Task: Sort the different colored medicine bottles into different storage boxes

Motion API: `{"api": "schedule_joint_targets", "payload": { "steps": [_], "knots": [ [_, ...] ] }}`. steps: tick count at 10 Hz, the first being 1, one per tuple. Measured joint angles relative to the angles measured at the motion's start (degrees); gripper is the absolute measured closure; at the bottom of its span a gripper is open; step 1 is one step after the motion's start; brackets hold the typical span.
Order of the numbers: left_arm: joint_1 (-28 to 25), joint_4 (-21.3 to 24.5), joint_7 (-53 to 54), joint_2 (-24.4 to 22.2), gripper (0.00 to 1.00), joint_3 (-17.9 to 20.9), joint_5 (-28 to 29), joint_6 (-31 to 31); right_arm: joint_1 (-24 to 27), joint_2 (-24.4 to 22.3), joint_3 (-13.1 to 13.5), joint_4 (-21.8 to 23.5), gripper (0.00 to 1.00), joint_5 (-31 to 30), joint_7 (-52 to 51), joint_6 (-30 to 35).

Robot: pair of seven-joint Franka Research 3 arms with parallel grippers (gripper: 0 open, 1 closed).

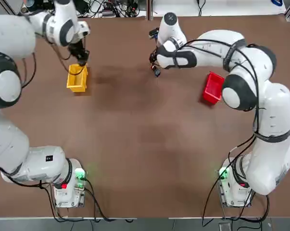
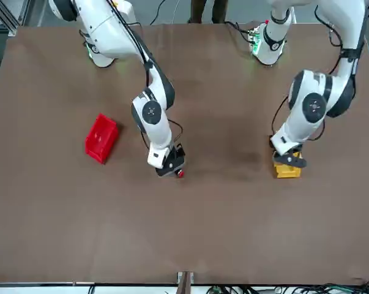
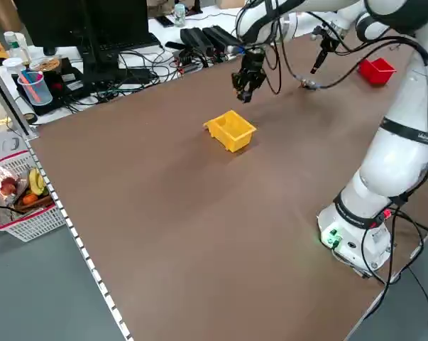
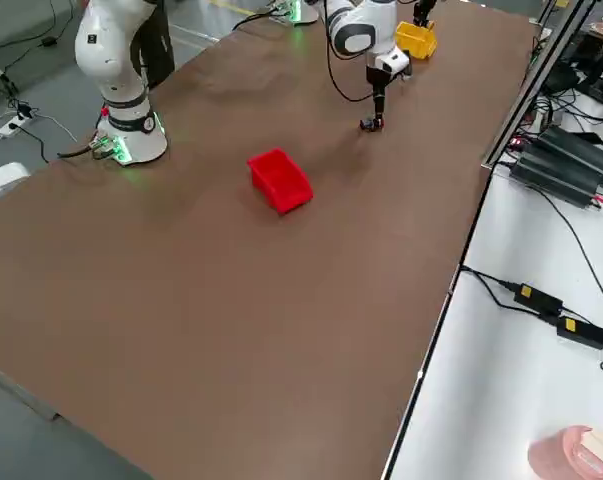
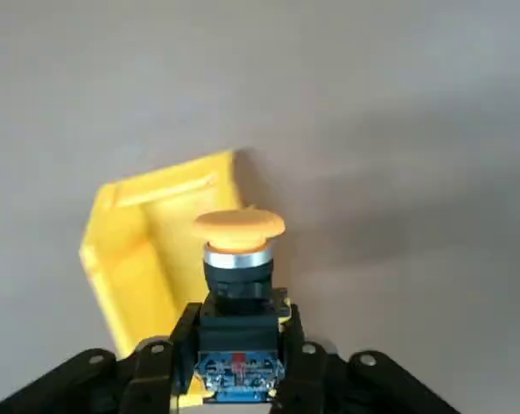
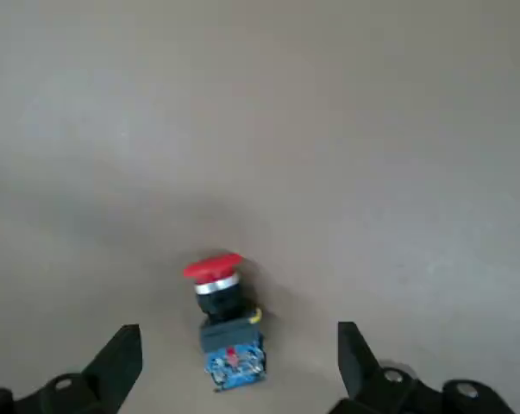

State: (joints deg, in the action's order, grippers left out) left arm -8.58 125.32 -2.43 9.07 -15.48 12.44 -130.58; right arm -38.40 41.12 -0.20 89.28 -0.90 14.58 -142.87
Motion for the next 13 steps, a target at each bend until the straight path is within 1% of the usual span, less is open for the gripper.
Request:
{"api": "schedule_joint_targets", "payload": {
  "steps": [1,3,5,6,7,8,10,11,12,13],
  "knots": [
    [-2.33,3.11,0.53,-0.78,0.59,-0.01,0.0,-3.19,-0.59,1.26,0.05,-0.33,0.0,-0.79,0.76,-0.85],
    [-4.97,7.95,0.59,-0.82,0.59,-0.04,0.0,-10.18,-1.17,3.15,0.11,-0.48,0.0,-1.62,1.44,-1.82],
    [-5.42,9.52,0.59,-0.81,0.56,-0.1,0.0,-11.78,-1.24,4.39,0.23,-0.53,0.0,-1.76,1.84,-3.4],
    [-5.41,9.54,0.59,-0.81,0.49,-0.2,0.0,-11.96,-1.25,4.81,0.29,-0.53,0.0,-1.81,2.23,-3.55],
    [-5.41,9.54,0.6,-0.81,0.45,-0.24,0.3,-12.25,-1.25,5.07,0.42,-0.54,0.0,-1.83,2.58,-3.65],
    [-5.41,9.53,0.6,-0.81,0.33,-0.26,0.79,-12.56,-1.26,5.26,0.72,-0.54,0.02,-1.85,2.73,-3.82],
    [-5.54,8.48,0.61,-1.39,0.04,-0.23,0.97,-12.81,-1.21,5.76,1.43,-0.53,0.13,-1.86,2.85,-5.38],
    [-5.69,6.66,0.68,-2.7,0.01,-0.21,0.99,-12.35,-1.15,6.0,1.64,-0.48,0.28,-1.86,2.87,-6.05],
    [-5.74,3.69,0.84,-4.65,0.01,-0.24,0.99,-9.82,-1.09,6.11,1.73,-0.43,0.44,-1.85,3.0,-6.41],
    [-5.73,-0.5,0.98,-6.63,0.01,-0.52,0.98,-4.29,-1.03,6.12,1.92,-0.43,0.6,-1.85,3.45,-6.62]
  ]
}}
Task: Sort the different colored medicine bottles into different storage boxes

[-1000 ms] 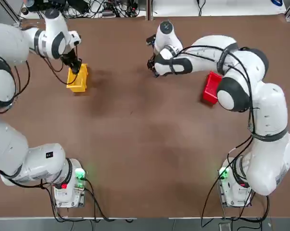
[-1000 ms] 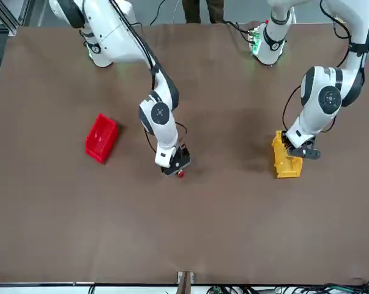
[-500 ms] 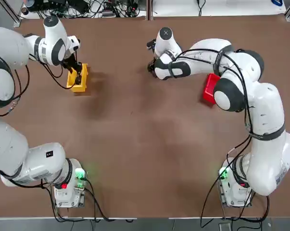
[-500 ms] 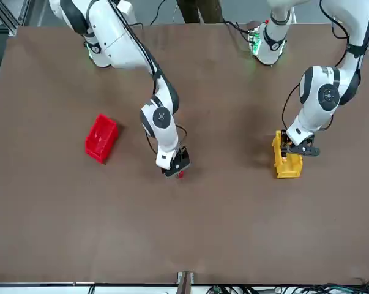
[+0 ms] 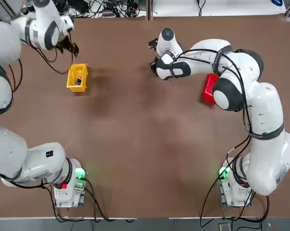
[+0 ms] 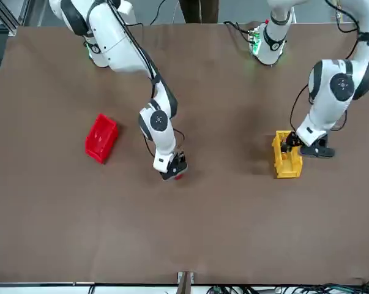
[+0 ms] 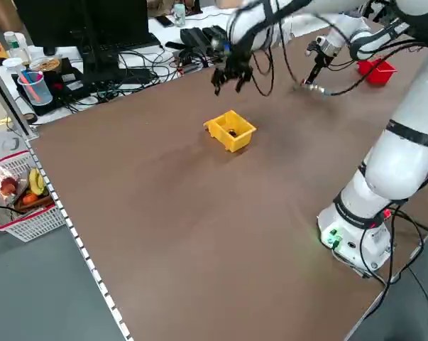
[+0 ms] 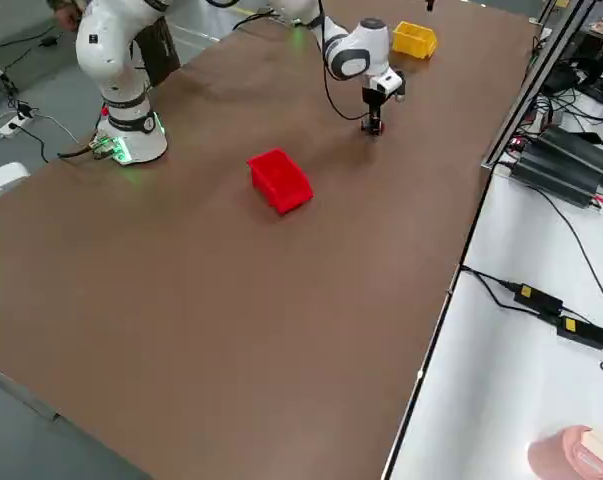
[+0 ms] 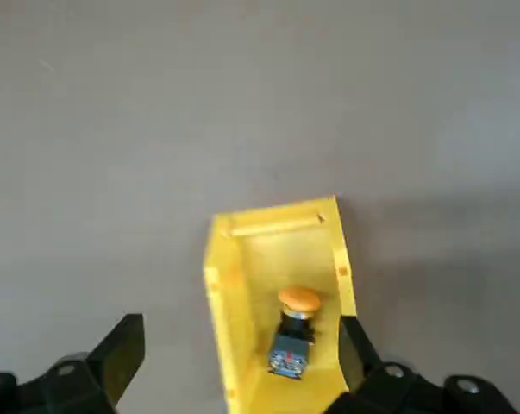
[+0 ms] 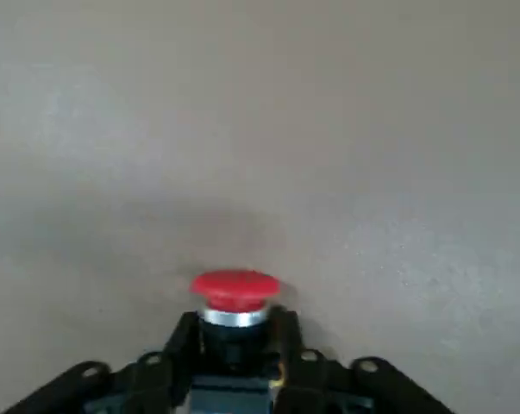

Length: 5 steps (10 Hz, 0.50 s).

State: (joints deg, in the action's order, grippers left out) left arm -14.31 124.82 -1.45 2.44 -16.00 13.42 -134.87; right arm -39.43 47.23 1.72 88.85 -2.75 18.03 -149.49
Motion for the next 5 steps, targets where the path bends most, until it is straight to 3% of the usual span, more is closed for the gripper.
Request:
{"api": "schedule_joint_targets", "payload": {
  "steps": [1,3,5],
  "knots": [
    [0.07,-5.42,0.17,-1.37,0.01,-0.77,-1.6,8.39,0.15,0.0,0.33,0.02,0.6,0.03,0.99,-0.02],
    [0.41,-17.41,3.01,-1.91,0.01,-1.85,-10.02,25.66,2.44,-1.18,1.8,0.28,0.6,0.03,0.5,0.77],
    [0.34,-25.58,4.33,-1.7,0.01,-1.72,-11.97,35.33,10.89,-7.6,2.33,2.98,0.6,0.06,-9.0,7.58]
  ]
}}
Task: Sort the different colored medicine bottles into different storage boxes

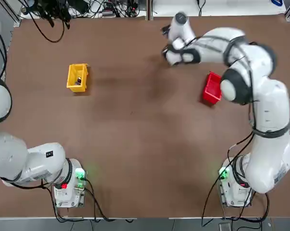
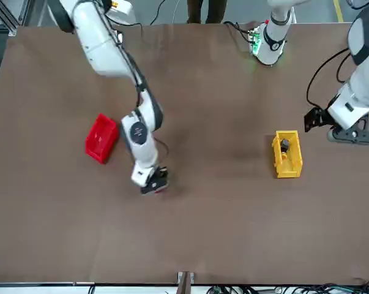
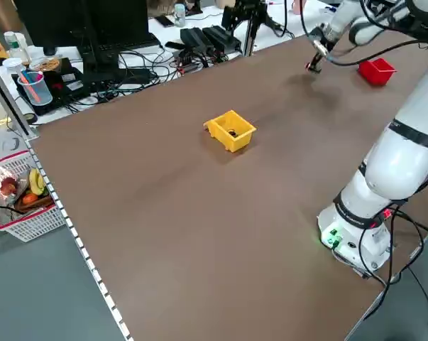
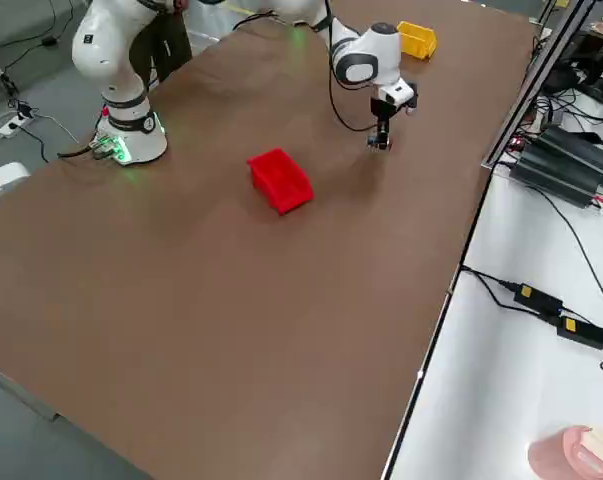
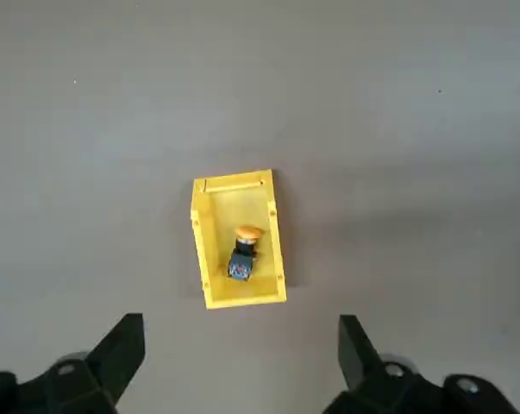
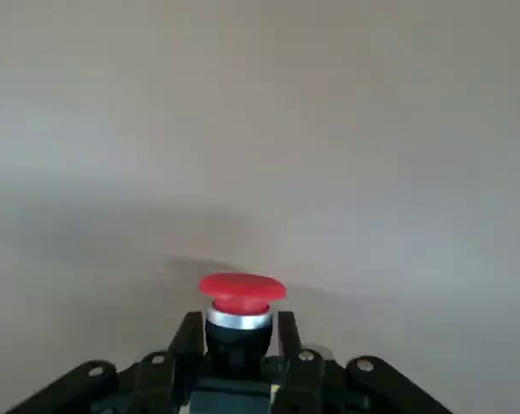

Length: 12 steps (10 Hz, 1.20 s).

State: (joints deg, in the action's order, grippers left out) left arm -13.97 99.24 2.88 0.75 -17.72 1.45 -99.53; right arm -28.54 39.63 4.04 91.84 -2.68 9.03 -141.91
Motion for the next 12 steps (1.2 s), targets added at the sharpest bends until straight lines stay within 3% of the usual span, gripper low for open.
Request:
{"api": "schedule_joint_targets", "payload": {
  "steps": [2,4,5,6,9,11,12],
  "knots": [
    [1.86,-5.06,0.75,0.25,0.01,1.83,-0.05,6.44,10.62,-10.15,-0.42,6.19,0.6,0.2,-9.43,8.7],
    [12.12,-8.26,0.8,0.31,0.01,11.46,-0.1,10.67,16.92,-19.55,-0.99,14.28,0.6,1.79,-11.86,15.87],
    [15.84,-10.12,0.77,0.3,0.01,14.93,-0.16,12.34,18.73,-23.44,-1.11,19.11,0.6,2.53,-11.69,16.93],
    [16.92,-11.96,0.76,0.28,0.01,15.92,-0.19,13.39,20.08,-26.58,-1.18,24.15,0.6,3.76,-11.33,16.89],
    [16.84,-13.75,0.7,0.5,0.01,16.35,-0.28,14.02,22.92,-30.71,-1.25,35.84,0.6,5.15,-11.14,12.86],
    [16.93,-13.82,-0.29,0.79,0.01,16.35,-0.4,14.02,23.04,-30.79,-1.4,37.96,0.58,5.24,-10.46,11.56],
    [16.94,-13.9,-0.76,0.89,0.01,16.34,-0.4,14.02,23.04,-30.84,-1.46,37.94,0.47,5.29,-10.08,11.53]
  ]
}}
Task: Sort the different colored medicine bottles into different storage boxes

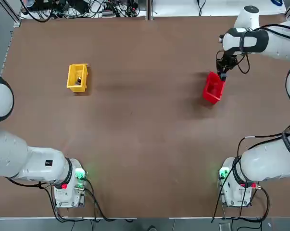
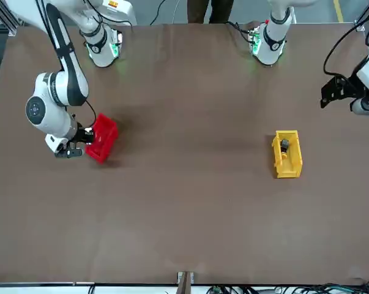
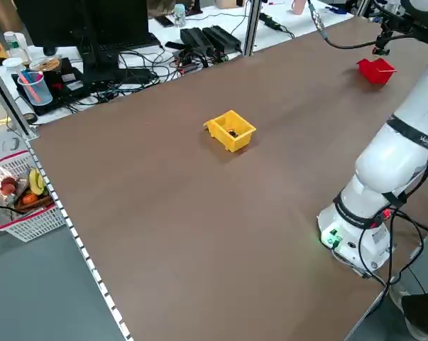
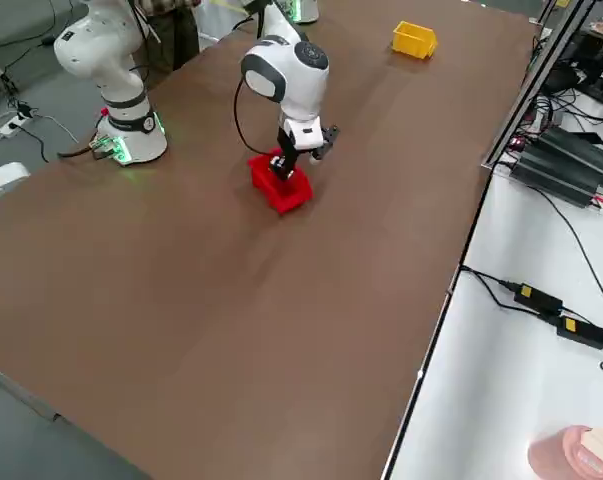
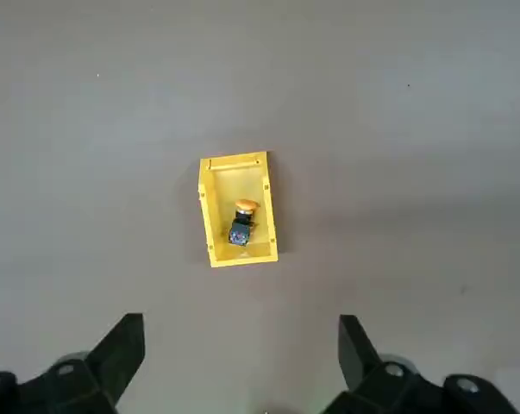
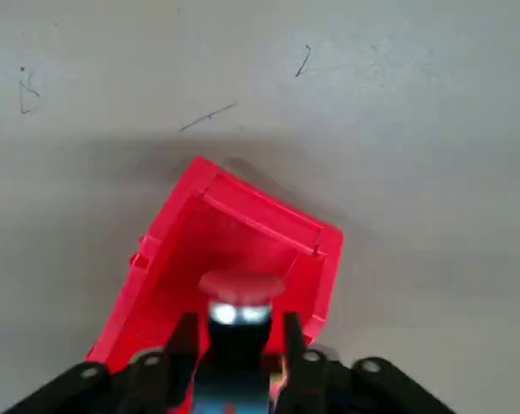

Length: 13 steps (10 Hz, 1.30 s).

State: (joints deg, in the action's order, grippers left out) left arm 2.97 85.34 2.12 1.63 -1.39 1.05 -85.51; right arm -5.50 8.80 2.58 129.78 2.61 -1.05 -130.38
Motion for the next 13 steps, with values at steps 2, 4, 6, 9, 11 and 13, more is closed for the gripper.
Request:
{"api": "schedule_joint_targets", "payload": {
  "steps": [2,4,6,9,11,13],
  "knots": [
    [-0.07,-0.2,0.0,0.0,0.01,0.05,0.0,0.0,0.0,-0.24,-0.13,-0.02,0.18,0.03,0.47,0.0],
    [-0.1,-0.25,0.02,0.0,0.01,0.08,0.0,0.0,0.0,-0.44,-0.19,-0.2,0.0,0.04,0.51,0.0],
    [-0.1,-0.26,0.02,0.0,0.01,0.09,0.0,0.0,0.09,-0.89,-0.18,-2.52,0.0,-0.06,-0.48,-0.57],
    [-0.08,-0.39,-0.04,0.01,0.01,0.08,0.0,-0.01,4.53,-1.64,0.03,-14.71,0.0,-0.36,-9.25,2.95],
    [-0.04,-0.64,-0.3,0.01,0.01,0.07,0.0,-0.08,6.32,-1.96,0.46,-24.16,0.0,-2.24,-10.78,11.32],
    [-0.03,-0.88,-0.63,0.01,0.01,0.06,0.0,-0.08,6.47,-2.54,1.63,-28.96,0.0,-4.96,-10.77,14.6]
  ]
}}
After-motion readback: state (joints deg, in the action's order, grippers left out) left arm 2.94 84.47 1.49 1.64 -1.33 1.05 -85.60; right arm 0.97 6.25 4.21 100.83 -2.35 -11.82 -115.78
